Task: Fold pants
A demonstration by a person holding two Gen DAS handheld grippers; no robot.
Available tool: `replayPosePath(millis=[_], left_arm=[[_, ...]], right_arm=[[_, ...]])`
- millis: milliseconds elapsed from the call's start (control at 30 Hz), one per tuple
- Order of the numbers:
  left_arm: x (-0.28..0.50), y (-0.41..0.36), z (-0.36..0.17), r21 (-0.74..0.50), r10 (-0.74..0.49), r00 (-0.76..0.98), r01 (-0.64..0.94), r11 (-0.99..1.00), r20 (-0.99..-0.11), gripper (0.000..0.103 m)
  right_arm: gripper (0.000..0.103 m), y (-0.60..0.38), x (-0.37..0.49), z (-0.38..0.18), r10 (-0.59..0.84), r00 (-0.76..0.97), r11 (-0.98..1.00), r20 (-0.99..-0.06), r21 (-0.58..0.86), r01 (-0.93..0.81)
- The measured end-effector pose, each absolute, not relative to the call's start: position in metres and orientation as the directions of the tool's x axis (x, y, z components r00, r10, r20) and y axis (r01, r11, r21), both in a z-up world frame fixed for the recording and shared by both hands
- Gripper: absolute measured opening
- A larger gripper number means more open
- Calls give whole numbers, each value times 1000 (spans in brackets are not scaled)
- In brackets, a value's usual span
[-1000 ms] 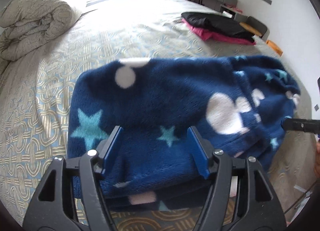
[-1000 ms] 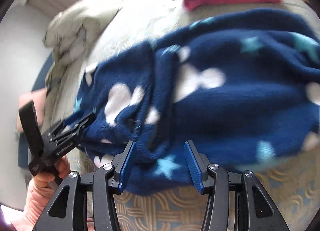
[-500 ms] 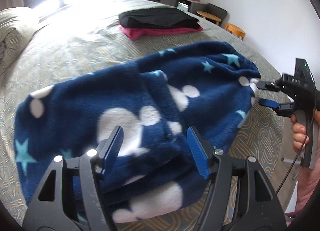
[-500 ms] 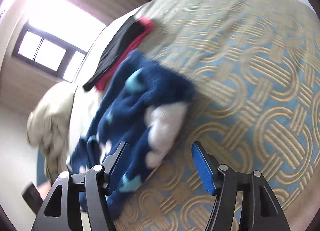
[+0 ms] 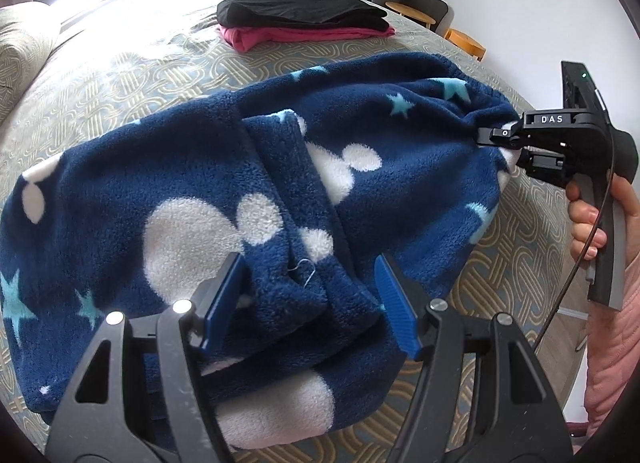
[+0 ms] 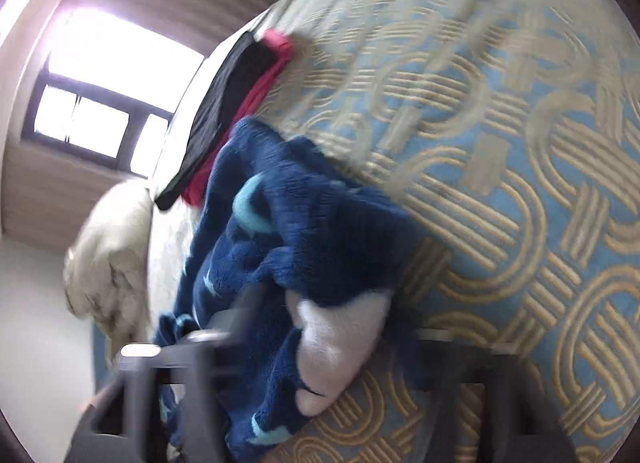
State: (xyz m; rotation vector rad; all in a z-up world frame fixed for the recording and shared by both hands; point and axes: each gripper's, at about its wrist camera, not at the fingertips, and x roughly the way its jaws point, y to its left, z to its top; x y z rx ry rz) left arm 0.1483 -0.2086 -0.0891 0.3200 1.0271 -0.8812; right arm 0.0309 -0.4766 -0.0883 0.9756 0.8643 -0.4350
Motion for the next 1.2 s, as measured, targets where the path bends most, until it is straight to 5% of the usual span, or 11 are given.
replayPosePath(millis=[367,633,933,1200], left_arm=[[171,-140,-62,-308,-572,242,648,696,-784,67],[207,-24,-39,-317,-511,441,442,839,-738,67],[208,81,-56,-305,-374,527,217,927,-763,67],[210,86,-66,-374,-430,490,212,903,-758,67]], right_arm=[[14,-384,77,14,-116,654,828,-747,291,479],[14,-240,130,52,-82,713,991,-696,15,129],[14,-86,176,-7,69,633,965,-771,-109,-238],[14,-57,187,-78,4,514,939,-858,-174,-296]])
